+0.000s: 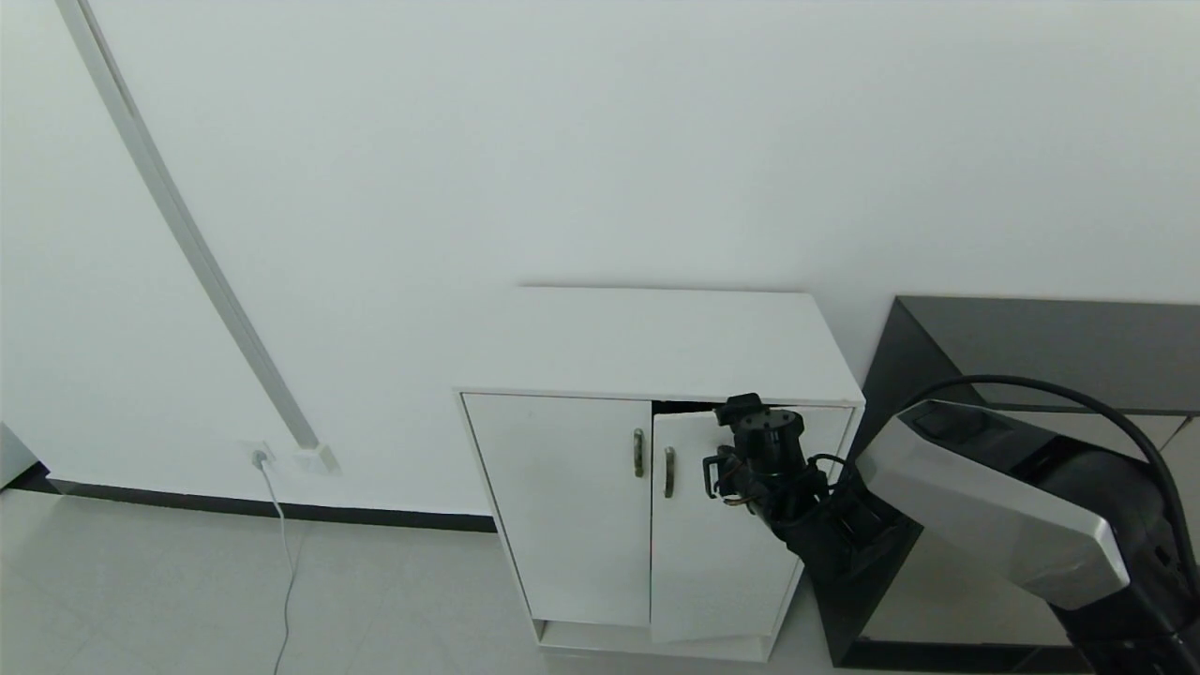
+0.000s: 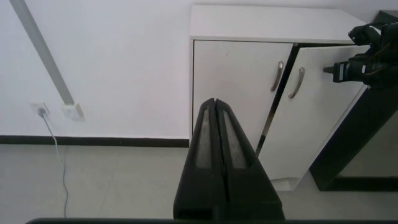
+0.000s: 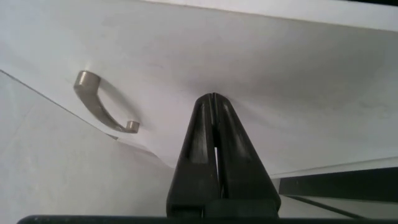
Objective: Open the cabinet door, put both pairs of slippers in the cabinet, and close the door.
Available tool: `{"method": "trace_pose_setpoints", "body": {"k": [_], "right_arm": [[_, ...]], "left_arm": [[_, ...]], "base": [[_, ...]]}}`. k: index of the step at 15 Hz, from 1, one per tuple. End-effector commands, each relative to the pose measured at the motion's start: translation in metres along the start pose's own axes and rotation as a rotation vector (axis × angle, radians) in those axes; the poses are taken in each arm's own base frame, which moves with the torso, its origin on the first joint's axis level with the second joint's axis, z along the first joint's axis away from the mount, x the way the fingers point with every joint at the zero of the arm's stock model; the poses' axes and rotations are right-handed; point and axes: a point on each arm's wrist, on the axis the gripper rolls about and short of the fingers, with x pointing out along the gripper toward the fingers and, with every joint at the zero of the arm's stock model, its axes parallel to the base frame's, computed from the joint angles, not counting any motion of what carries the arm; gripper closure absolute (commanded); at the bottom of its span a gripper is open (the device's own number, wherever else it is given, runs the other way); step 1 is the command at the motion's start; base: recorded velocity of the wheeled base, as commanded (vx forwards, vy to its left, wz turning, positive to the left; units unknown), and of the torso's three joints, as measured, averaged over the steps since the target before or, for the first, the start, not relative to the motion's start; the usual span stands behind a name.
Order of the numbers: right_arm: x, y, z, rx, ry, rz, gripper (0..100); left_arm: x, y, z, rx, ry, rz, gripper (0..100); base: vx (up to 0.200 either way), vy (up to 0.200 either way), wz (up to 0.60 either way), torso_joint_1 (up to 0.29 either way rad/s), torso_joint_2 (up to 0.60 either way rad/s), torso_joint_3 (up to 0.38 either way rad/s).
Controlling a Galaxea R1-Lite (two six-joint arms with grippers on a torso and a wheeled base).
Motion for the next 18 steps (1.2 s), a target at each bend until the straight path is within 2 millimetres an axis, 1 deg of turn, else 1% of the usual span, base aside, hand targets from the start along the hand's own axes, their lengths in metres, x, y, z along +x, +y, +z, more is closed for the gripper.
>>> {"method": "trace_pose_setpoints", "body": {"k": [1, 5, 10, 18], "right_arm": [[0.005, -0.003, 0.000, 0.003, -0.002, -0.008, 100], [0.014, -0.012, 0.002, 0.010, 0.000, -0.031, 100], [0.015, -0.013, 0.008, 0.013, -0.004, -0.035, 100], [0.015, -0.011, 0.010, 0.013, -0.013, -0.034, 100]], "left_arm": [[0.000, 0.000, 0.000, 0.000, 0.001, 0.000, 100], [0.000, 0.000, 0.000, 0.000, 0.001, 0.000, 100], [0.000, 0.000, 0.000, 0.000, 0.001, 0.000, 100], [0.000, 0.000, 0.000, 0.000, 0.001, 0.000, 100]], "base": [[0.000, 0.000, 0.00, 0.000, 0.00, 0.000], [0.000, 0.000, 0.00, 0.000, 0.00, 0.000], [0.000, 0.000, 0.00, 0.000, 0.00, 0.000], [0.000, 0.000, 0.00, 0.000, 0.00, 0.000]]}}
